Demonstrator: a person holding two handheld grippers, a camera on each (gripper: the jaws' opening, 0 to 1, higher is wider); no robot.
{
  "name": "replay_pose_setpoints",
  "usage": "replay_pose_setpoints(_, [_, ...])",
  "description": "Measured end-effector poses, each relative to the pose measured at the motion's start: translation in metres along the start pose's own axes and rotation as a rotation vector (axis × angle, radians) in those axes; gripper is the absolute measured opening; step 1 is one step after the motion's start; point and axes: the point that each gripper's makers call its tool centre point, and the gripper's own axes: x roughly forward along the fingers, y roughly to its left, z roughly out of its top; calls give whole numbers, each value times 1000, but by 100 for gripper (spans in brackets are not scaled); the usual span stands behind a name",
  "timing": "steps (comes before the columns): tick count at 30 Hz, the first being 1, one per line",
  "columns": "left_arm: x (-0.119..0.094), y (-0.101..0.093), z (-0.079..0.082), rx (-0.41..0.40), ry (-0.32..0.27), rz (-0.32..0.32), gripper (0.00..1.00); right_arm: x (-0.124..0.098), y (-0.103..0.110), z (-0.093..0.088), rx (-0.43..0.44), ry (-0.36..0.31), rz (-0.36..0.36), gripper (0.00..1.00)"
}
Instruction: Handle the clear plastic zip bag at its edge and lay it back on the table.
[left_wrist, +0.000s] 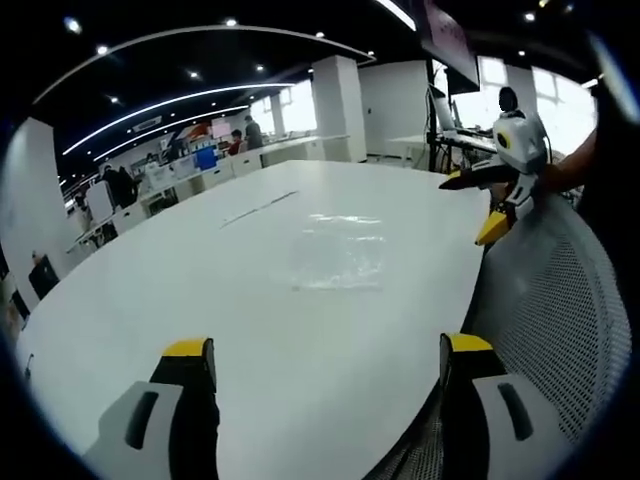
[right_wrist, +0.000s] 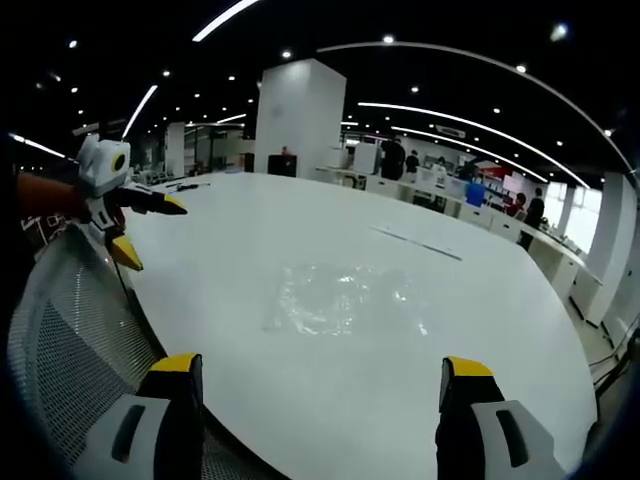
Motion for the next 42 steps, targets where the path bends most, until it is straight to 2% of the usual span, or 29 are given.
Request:
replay_pose_setpoints(8, [9,7,9,19,-8,-12,89,0,-1,0,1,0,-2,99])
replay_pose_setpoints(15, [18,12,19,14,-38,-14,85,0,-1,0,4,0,-3,99])
replay_pose_setpoints(35, [42,25,26,1,-33,-40,80,0,0,0,10,1,2,98])
replay_pose_setpoints(42, [54,34,29,-18,-35,-37,77,1,-1,-2,11,5,5,97])
